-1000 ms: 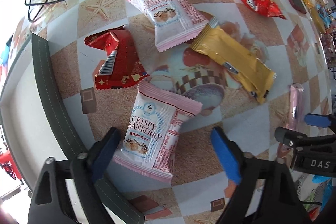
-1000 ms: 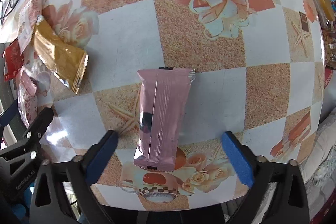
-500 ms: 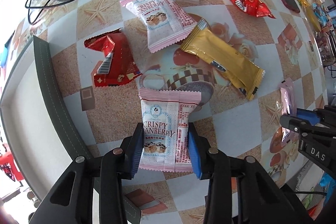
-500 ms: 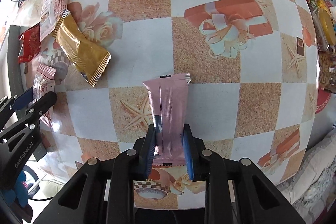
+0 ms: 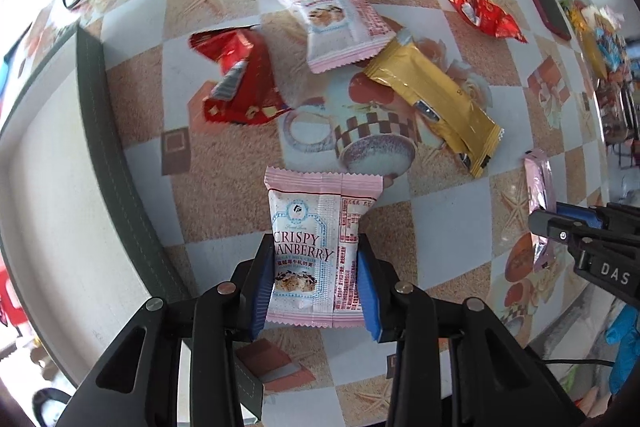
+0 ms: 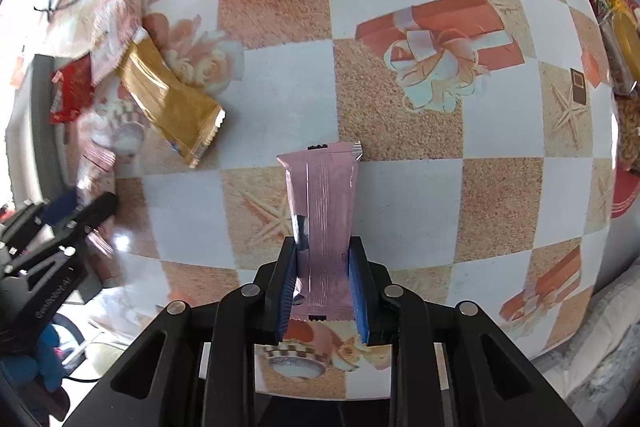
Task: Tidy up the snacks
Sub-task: 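Carry both pink snacks to the white tray and release them inside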
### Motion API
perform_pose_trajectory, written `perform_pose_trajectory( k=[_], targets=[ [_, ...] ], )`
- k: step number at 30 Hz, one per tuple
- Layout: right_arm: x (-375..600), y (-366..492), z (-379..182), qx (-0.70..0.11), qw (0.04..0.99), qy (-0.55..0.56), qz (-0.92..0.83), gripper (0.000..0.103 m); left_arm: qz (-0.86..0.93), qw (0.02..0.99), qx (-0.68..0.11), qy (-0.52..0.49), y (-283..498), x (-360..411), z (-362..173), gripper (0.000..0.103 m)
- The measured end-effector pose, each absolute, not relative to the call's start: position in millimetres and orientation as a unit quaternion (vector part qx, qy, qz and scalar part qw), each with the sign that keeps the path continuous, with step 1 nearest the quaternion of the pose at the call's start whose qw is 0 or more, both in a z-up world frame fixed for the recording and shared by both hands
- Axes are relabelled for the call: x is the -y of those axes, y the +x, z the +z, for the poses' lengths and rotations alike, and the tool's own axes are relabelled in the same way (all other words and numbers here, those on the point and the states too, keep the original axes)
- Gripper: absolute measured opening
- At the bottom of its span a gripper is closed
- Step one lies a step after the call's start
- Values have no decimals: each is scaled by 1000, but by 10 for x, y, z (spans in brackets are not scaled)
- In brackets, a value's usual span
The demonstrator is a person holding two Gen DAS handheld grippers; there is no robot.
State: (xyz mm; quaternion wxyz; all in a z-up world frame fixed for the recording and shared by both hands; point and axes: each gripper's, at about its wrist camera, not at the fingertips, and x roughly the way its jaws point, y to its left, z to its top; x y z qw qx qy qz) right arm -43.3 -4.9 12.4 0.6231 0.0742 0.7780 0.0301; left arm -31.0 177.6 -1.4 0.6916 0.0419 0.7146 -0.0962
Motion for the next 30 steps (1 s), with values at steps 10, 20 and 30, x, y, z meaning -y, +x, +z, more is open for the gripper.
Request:
perform_pose_trajectory(
  k=[10, 20, 30],
  targets=[
    [40, -264, 413, -760, 642, 83, 58, 26, -103, 717, -689, 32, -450, -1975, 321, 41],
    [11, -202, 178, -781, 623, 33, 31, 65, -108, 732, -672, 23, -481, -2235, 724, 41],
    [-125, -72, 97, -779, 626, 9, 25, 26, -79, 750, -657, 2, -487, -2528, 916, 41]
  ],
)
